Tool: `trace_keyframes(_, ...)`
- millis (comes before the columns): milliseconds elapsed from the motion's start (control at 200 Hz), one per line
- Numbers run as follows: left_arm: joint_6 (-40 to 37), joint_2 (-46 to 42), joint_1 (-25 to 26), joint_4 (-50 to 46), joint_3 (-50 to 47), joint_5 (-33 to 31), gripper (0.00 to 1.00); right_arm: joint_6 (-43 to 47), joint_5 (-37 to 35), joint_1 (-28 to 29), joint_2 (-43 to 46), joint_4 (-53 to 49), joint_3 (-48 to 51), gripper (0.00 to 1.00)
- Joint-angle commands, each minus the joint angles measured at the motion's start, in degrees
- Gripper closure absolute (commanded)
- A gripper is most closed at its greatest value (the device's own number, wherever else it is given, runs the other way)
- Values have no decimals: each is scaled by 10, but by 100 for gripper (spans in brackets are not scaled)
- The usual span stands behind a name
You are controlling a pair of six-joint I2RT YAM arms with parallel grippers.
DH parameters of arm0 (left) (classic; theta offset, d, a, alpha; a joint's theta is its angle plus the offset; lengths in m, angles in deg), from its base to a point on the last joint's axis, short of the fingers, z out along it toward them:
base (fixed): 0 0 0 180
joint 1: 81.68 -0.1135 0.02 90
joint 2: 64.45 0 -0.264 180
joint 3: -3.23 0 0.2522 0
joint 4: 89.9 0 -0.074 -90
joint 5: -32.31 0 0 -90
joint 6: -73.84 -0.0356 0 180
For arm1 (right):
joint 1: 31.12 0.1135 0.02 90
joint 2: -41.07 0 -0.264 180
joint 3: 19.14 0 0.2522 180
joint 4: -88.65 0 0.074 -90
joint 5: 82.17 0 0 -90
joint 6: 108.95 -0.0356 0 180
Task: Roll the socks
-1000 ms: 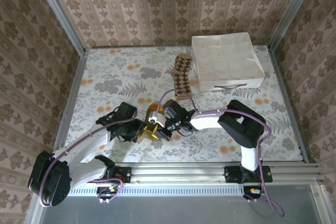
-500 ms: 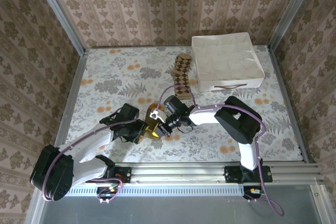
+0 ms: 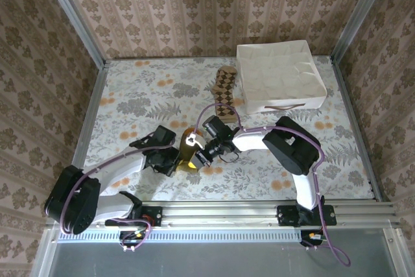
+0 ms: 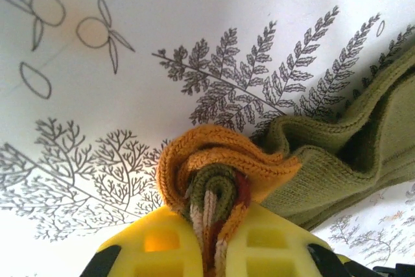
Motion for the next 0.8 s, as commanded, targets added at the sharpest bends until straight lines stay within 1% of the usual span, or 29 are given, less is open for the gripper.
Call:
trace_keyframes(0, 35, 27, 15, -134, -8, 19, 100, 38, -161, 14, 1, -91, 57, 92)
trace_keyframes(85, 54, 29, 18, -147, -5, 23, 100, 85, -210, 43, 68, -31, 95, 74)
trace_keyframes(155, 64, 36, 19, -172, 7, 17, 100, 117, -256, 65, 117, 14, 124, 64)
trace_keyframes(210, 66, 42, 19, -189, 20, 11, 100, 134, -305, 81, 145, 25, 133, 57)
trace_keyframes(295, 67, 58, 19, -206, 36, 11, 100, 163, -382, 117, 176, 21, 136, 54)
trace_keyframes(380, 64, 78, 20, -208, 48, 20, 100, 203, -467, 168, 205, 53, 161, 50)
trace_keyframes(405, 62, 84, 20, -209, 52, 21, 100, 214, -483, 182, 211, 63, 168, 48)
trace_keyframes(525, 57, 95, 20, -206, 59, 21, 100, 246, -562, 232, 212, 81, 168, 47)
trace_keyframes(640, 56, 95, 20, -202, 60, 20, 100, 274, -587, 256, 187, 89, 149, 47)
trace_keyframes(795, 55, 96, 20, -195, 56, 23, 100, 290, -590, 261, 137, 68, 111, 50)
